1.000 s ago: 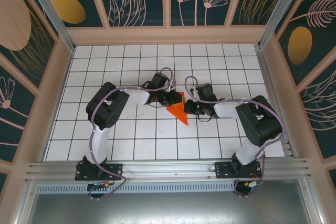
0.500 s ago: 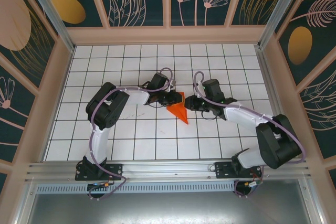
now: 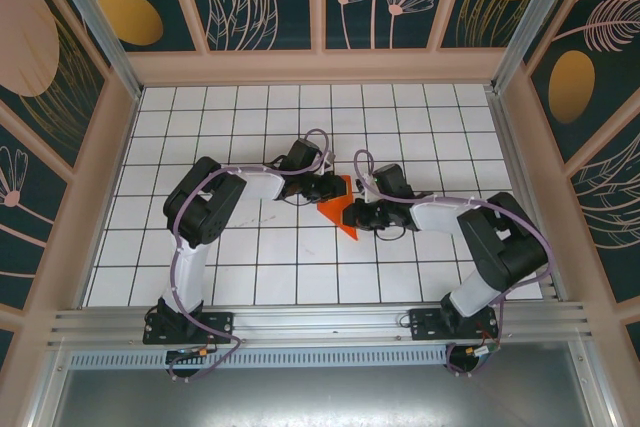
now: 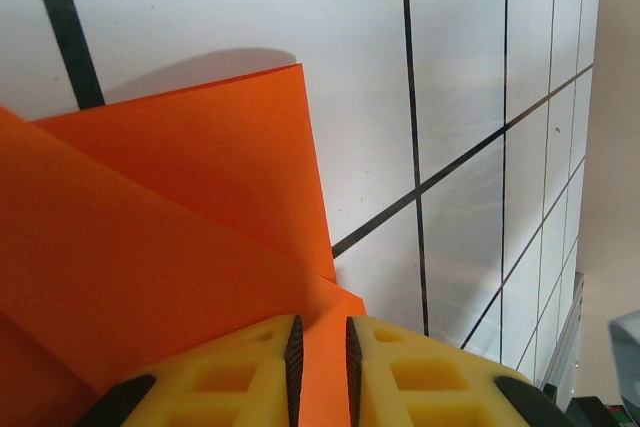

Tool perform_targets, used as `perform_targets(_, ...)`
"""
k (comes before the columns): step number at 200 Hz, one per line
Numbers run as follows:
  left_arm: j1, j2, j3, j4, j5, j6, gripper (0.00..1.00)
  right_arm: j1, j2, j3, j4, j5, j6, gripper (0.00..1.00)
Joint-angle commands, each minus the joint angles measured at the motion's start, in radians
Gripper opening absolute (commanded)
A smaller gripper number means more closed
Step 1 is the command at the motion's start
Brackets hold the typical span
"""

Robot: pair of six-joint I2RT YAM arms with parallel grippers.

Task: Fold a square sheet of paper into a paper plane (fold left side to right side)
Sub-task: Fourth fold the wing at the center of the table.

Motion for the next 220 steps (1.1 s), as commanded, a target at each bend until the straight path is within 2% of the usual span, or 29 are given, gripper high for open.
perform_targets(1,0.001,0.037,-0.038,-0.084,-0.086,0.030,0.23,0.005,0.013,0.007,-0.003,-0.004,-0.011,0.14)
perform_targets(220,0.002,0.041,-0.027,-0.098,-0.094,0.039,0.23,0.028,0.035,-0.017,-0.145,0.073,-0.062,0.14)
